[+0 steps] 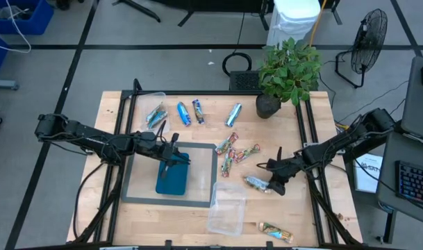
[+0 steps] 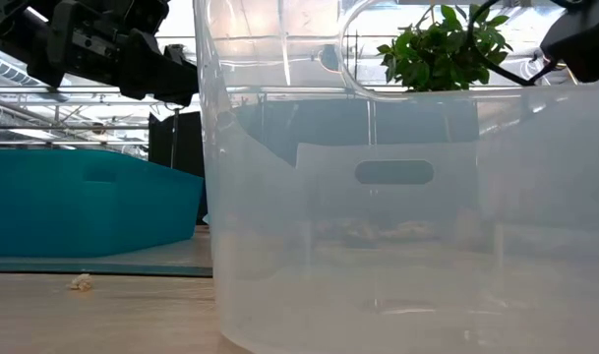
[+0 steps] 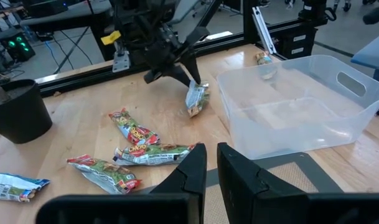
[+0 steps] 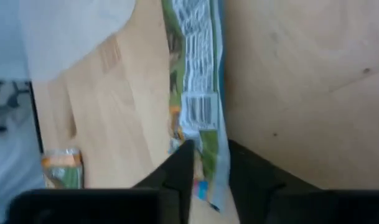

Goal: Pick and place Granola Bars by type
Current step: Put the yellow granola bar into the top transparent bin

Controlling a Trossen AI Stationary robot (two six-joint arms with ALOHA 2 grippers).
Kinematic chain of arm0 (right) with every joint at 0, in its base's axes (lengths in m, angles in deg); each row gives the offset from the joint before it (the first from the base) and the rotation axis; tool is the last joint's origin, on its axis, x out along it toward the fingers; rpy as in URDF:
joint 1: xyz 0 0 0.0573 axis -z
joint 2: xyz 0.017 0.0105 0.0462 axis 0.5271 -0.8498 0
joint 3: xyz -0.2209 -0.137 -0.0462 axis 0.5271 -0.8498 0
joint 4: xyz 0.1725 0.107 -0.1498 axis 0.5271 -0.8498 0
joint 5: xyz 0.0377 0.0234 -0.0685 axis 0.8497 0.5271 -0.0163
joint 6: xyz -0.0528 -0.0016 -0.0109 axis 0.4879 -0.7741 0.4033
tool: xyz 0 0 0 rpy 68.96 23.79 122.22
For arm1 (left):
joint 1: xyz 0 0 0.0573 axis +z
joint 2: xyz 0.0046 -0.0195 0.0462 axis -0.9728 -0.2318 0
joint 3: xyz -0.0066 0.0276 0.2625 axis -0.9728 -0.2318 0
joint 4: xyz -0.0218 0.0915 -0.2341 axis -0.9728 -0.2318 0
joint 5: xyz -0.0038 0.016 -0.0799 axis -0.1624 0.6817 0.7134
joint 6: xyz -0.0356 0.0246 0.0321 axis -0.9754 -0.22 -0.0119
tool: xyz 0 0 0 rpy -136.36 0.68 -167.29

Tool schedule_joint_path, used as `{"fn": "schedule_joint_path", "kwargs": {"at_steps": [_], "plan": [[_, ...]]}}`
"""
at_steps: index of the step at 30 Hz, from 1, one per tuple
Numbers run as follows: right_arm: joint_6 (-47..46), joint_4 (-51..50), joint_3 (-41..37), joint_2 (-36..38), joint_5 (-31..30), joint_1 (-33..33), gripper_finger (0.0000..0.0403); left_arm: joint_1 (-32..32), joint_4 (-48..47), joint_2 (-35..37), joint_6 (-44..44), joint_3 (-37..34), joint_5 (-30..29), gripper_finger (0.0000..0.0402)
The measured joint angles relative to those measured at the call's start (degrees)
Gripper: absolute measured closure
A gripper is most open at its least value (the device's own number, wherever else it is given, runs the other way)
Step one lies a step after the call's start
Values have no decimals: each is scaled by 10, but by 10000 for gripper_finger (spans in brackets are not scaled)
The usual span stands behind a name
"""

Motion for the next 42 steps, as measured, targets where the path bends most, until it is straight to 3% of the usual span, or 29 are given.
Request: {"fn": "schedule_joint_path", "kwargs": {"at_steps": [3, 6, 18, 31, 39, 42], "plan": [[40, -2, 0, -1, -1, 0, 392, 0, 0, 0, 0, 0, -2, 355], [71, -1, 0, -1, -20, 0, 399, 0, 0, 0, 0, 0, -5, 355], [191, 83, 11, 10, -93, 0, 403, 0, 1, 0, -2, 0, -5, 355], [402, 128, 26, 127, -206, 29, 403, 1, 26, 0, -16, 0, -35, 355], [572, 286, 26, 128, -204, 76, 403, 1, 70, -4, -29, 0, -87, 355], [599, 323, 26, 119, -171, 104, 403, 3, 99, -16, -16, 0, -96, 355]]}}
